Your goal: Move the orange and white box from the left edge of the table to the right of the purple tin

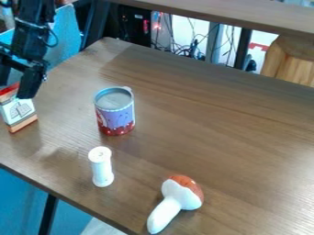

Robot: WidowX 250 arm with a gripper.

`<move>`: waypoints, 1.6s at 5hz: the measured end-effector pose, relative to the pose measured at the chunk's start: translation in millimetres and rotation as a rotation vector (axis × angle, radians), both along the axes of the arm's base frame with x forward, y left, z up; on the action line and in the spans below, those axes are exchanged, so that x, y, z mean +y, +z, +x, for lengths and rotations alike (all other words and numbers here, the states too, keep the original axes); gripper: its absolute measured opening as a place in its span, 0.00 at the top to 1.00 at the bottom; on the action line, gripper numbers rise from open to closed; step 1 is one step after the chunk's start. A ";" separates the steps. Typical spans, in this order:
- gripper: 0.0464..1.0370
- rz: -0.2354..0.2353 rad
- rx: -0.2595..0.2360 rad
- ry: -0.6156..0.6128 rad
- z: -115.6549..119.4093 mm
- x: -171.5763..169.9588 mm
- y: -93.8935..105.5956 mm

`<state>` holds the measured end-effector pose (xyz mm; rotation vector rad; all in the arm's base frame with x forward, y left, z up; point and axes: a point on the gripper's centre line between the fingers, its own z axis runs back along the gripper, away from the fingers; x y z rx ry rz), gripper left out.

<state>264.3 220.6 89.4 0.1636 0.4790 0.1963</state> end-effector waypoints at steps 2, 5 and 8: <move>0.09 -0.021 0.028 -0.016 1.0 2.6 -4.2; 0.66 -0.128 -0.064 0.004 -2.2 10.0 -9.2; 0.66 -0.010 -0.236 -0.155 27.5 -112.0 69.2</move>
